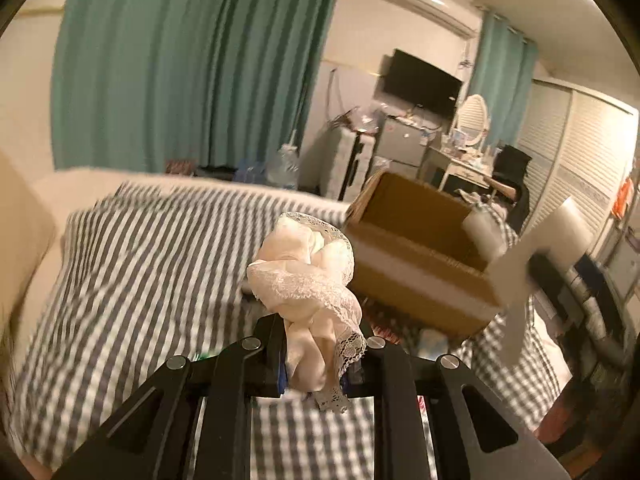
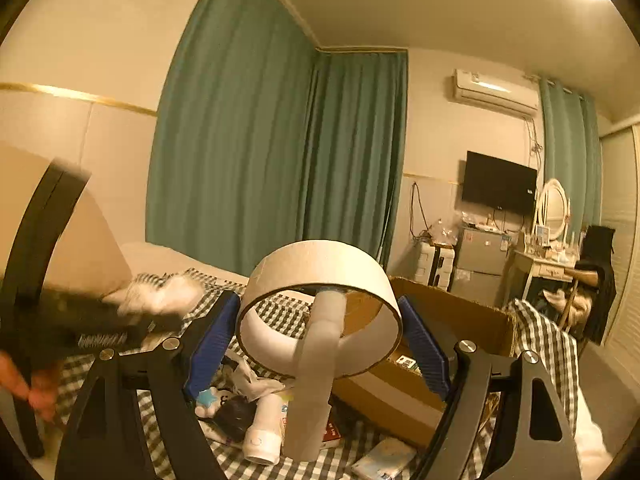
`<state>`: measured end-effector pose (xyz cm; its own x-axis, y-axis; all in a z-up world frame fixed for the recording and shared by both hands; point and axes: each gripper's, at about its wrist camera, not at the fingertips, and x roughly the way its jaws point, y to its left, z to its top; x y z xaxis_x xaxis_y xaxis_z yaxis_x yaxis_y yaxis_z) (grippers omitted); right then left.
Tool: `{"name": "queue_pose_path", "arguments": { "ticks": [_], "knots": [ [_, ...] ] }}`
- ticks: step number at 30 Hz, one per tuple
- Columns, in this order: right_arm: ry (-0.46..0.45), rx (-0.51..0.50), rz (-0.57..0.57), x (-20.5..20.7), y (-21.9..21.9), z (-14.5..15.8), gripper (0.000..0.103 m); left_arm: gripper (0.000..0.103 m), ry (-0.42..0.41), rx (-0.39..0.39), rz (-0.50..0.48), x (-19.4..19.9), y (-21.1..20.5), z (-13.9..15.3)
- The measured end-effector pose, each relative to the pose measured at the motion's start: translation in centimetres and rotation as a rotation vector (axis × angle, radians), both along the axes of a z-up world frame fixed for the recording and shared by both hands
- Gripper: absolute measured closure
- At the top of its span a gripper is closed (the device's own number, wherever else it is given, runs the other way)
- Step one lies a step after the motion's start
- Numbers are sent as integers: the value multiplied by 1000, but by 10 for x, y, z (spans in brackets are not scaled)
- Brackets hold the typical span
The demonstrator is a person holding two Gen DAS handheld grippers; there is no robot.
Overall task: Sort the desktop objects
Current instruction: 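Lift the scrunchie and tape roll and carry both over the cardboard box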
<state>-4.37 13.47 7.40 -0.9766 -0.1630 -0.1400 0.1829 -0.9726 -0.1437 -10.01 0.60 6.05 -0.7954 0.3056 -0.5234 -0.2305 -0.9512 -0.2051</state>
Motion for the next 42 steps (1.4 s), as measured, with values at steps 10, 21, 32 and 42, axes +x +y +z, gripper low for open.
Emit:
{"name": "queue_pose_path", "arguments": {
  "ticks": [10, 21, 32, 42],
  "knots": [
    [-447, -93, -30, -77, 30, -29, 23, 85, -5, -19, -44, -29, 32, 11],
    [-1071, -60, -97, -118, 45, -106, 23, 85, -130, -45, -9, -16, 33, -47],
    [-1095, 28, -106, -93, 19, -98, 23, 85, -191, -1, 24, 22, 12, -77],
    [-1086, -46, -56, -68, 17, -101, 23, 85, -178, -1, 31, 36, -3, -79]
  ]
}}
